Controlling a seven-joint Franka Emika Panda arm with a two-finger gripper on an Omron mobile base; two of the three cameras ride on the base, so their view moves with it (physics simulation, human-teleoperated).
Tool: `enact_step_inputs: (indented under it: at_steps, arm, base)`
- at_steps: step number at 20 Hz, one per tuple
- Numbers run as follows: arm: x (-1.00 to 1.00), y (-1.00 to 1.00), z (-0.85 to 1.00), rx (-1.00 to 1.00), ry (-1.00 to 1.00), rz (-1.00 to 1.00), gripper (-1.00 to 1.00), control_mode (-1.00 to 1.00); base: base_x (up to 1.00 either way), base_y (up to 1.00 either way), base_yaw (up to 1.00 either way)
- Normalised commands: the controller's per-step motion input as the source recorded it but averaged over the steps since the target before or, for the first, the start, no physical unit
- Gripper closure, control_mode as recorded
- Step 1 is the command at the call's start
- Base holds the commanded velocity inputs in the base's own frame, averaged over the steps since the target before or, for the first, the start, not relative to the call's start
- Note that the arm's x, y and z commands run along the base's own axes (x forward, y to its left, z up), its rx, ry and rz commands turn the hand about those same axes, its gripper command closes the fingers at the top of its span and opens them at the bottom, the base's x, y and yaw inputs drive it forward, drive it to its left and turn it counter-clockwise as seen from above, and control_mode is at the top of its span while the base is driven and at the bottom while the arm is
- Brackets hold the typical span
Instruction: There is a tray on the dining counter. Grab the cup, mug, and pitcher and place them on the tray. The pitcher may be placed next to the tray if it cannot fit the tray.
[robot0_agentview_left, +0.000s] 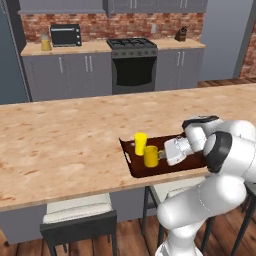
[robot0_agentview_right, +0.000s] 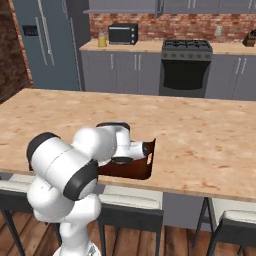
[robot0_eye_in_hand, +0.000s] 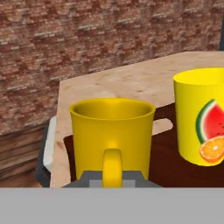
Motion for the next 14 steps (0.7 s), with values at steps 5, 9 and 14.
enact_step_inputs:
  at_steps: [5, 9, 14]
  arm:
    - [0.21, 0.08, -0.22, 0.00, 0.00, 0.00, 1.00, -1.00]
    - [0.25, 0.12, -0.21, 0.00, 0.00, 0.00, 1.00, -1.00]
    - [0.19, 0.11, -0.22, 0.00, 0.00, 0.00, 1.00, -1.00]
  base:
    - [0.00, 0.00, 0.00]
    - [0.00, 0.00, 0.00]
    - [0.00, 0.00, 0.00]
